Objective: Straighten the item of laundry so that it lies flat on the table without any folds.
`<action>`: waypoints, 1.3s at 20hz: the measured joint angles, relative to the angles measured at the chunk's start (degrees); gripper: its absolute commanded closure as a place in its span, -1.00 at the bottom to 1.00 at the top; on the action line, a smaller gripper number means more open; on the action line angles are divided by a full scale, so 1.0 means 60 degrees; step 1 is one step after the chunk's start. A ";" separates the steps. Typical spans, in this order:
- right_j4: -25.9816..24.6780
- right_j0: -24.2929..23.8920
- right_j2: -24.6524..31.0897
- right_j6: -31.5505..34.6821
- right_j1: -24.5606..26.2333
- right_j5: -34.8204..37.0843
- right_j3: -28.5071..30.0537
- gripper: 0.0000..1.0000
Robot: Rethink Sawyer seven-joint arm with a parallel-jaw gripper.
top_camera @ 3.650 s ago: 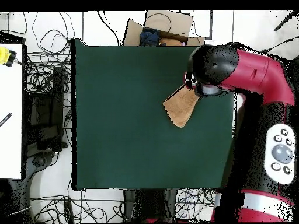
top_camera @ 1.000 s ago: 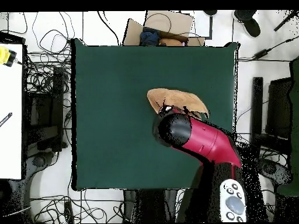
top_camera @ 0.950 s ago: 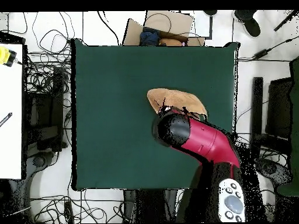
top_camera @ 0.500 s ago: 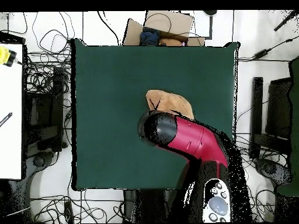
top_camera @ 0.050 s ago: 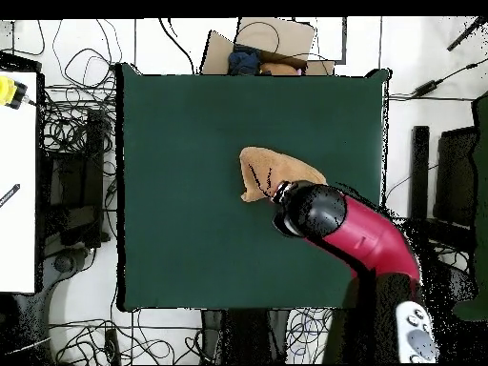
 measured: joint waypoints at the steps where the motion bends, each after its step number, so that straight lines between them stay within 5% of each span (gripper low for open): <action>1: 0.0000 -0.0200 -0.0001 0.0000 0.0057 0.0000 -0.0021 1.00; 20: -0.0049 -0.0532 0.0030 0.0000 0.0200 0.0989 -0.0378 1.00; 26: -0.1128 -0.1209 0.0837 -0.0069 -0.0545 -0.0574 -0.0128 1.00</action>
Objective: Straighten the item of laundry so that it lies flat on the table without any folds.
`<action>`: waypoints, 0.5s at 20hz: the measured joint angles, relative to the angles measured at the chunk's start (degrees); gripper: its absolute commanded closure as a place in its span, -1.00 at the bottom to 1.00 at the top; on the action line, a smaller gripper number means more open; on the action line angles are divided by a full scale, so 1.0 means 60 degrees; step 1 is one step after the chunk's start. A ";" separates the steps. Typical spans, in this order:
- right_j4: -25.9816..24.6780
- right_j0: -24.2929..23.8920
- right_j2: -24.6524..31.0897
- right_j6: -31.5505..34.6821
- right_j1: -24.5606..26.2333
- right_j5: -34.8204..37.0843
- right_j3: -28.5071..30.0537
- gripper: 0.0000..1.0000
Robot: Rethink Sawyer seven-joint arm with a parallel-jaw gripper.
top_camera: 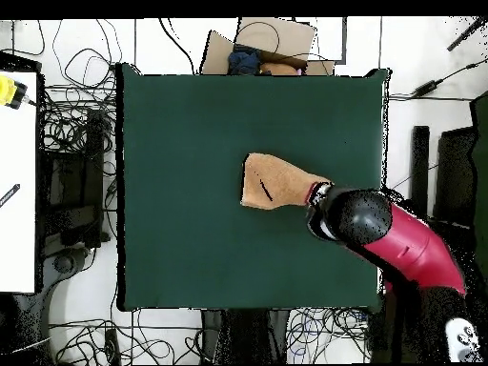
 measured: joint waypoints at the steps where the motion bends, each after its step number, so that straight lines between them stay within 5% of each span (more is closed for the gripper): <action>1: -0.0614 -0.0458 0.0478 -0.0039 -0.0149 -0.0947 0.0035 1.00; 7: -0.2924 -0.2147 0.1927 -0.0069 0.0082 -0.5018 -0.0048 1.00; 10: -0.3399 -0.2385 0.2116 -0.0069 0.0324 -0.5701 -0.0137 1.00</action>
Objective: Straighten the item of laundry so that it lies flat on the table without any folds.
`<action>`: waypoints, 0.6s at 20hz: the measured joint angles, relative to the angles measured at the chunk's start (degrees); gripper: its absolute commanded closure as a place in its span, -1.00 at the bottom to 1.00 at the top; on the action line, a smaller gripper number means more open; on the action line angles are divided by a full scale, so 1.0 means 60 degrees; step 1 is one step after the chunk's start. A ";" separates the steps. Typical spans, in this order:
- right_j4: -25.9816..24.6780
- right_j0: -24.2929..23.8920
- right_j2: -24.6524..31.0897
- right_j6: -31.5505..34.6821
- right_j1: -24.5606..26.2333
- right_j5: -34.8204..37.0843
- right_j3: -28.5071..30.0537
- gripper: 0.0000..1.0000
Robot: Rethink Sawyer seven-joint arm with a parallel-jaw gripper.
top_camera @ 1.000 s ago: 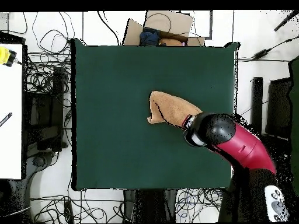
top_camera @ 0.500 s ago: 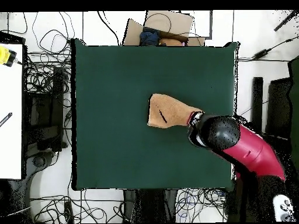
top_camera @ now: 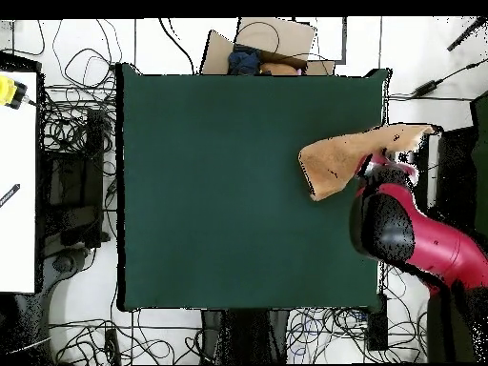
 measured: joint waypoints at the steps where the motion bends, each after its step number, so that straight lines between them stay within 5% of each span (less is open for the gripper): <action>1: -0.0159 -0.0026 0.0040 0.0000 0.0112 -0.0099 -0.0039 1.00; 12: -0.0505 0.0311 0.0460 0.0000 0.0326 0.0739 -0.0116 1.00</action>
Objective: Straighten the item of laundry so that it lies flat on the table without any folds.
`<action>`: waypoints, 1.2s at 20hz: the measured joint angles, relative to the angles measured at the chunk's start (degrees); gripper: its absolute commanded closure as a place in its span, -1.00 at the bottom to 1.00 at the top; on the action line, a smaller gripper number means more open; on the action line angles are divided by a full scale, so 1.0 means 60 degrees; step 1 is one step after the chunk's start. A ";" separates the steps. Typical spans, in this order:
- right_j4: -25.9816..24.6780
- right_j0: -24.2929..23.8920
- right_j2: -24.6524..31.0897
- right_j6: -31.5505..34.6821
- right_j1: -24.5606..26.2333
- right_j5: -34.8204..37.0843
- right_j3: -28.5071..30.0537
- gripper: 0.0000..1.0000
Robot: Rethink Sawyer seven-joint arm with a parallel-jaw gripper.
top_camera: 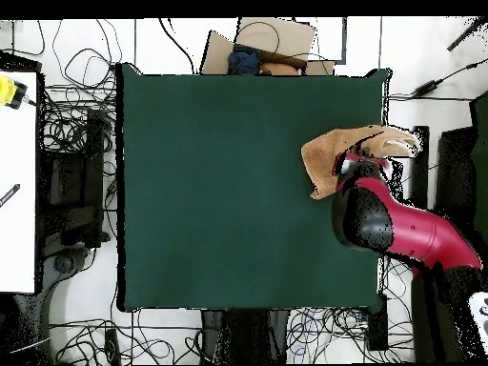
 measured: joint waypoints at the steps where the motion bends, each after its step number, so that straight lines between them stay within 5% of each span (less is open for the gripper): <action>1: 0.0006 0.0068 -0.0014 0.0000 -0.0034 0.0093 -0.0003 1.00; 6: 0.0525 0.0701 -0.0098 0.0000 -0.0406 0.1243 0.0047 1.00; 13: 0.2719 0.2111 -0.0435 0.0164 -0.1383 0.4921 0.0249 1.00; 17: 0.3160 0.2910 -0.0873 0.0350 -0.1765 0.6197 0.0244 1.00; 24: 0.3533 0.4211 -0.1550 0.1104 -0.2076 0.6628 0.0243 1.00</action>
